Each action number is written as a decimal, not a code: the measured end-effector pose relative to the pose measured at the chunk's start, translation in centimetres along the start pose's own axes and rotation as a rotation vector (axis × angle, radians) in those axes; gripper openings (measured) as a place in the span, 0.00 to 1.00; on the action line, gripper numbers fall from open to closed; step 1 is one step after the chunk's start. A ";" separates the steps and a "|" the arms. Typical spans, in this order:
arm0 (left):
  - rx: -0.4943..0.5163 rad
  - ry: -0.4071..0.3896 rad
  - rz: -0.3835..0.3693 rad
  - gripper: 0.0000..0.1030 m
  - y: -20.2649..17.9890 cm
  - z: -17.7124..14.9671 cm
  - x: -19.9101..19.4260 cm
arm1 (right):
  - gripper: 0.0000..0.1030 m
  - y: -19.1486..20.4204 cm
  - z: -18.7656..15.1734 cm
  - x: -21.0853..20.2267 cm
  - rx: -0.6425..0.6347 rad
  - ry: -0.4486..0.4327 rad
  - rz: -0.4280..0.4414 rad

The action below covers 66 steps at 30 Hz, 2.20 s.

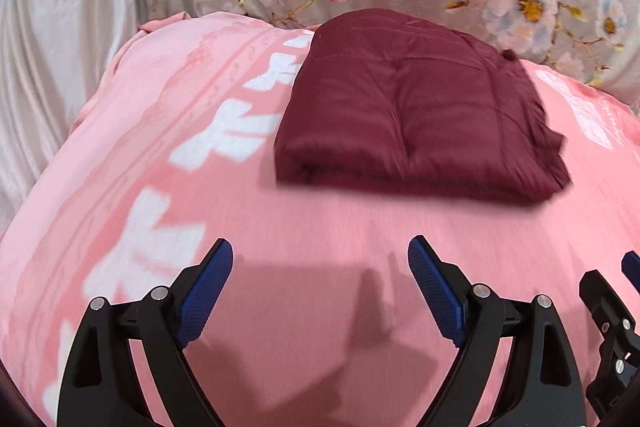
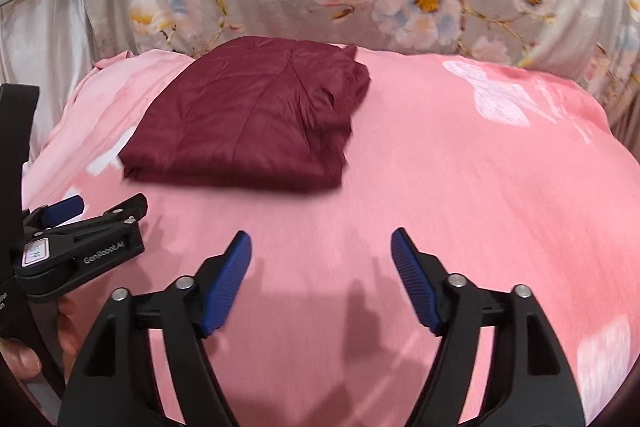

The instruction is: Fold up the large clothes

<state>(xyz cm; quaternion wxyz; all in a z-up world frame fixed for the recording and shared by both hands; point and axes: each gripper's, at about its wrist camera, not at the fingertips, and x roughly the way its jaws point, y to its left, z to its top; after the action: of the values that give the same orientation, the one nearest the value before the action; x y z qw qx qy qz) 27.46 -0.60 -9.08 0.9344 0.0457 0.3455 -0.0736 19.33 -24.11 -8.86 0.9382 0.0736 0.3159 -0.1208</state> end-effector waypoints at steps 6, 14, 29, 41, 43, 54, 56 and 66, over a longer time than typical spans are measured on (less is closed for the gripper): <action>0.027 -0.020 0.010 0.84 -0.4 -3.4 -3.3 | 0.78 -2.4 -3.0 -2.1 0.138 0.048 0.015; 0.071 -0.015 0.058 0.84 -1.0 -6.1 -5.7 | 0.95 -2.1 -4.6 -4.7 0.145 0.023 -0.047; 0.082 -0.025 0.112 0.85 -1.2 -8.0 -7.3 | 0.95 1.2 -5.5 -6.0 -0.033 0.010 -0.100; 0.110 -0.038 0.129 0.85 -1.8 -8.1 -7.3 | 0.95 0.9 -5.7 -5.3 -0.025 0.044 -0.087; 0.110 -0.043 0.130 0.85 -1.8 -8.2 -7.3 | 0.95 0.8 -5.7 -5.3 -0.024 0.045 -0.088; 0.105 -0.059 0.133 0.85 -1.9 -8.3 -7.7 | 0.95 0.8 -5.6 -5.4 -0.027 0.041 -0.095; 0.106 -0.058 0.134 0.85 -1.8 -8.3 -7.6 | 0.95 0.9 -5.6 -5.4 -0.028 0.041 -0.099; 0.104 -0.058 0.131 0.85 -1.9 -8.3 -7.6 | 0.95 0.9 -5.5 -5.6 -0.032 0.033 -0.108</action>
<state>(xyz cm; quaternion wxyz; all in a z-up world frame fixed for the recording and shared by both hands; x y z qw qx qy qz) 16.15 -0.50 -10.45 0.9431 0.1146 0.3104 -0.0316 12.05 -21.05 -9.75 0.9261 0.0433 0.3367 -0.1647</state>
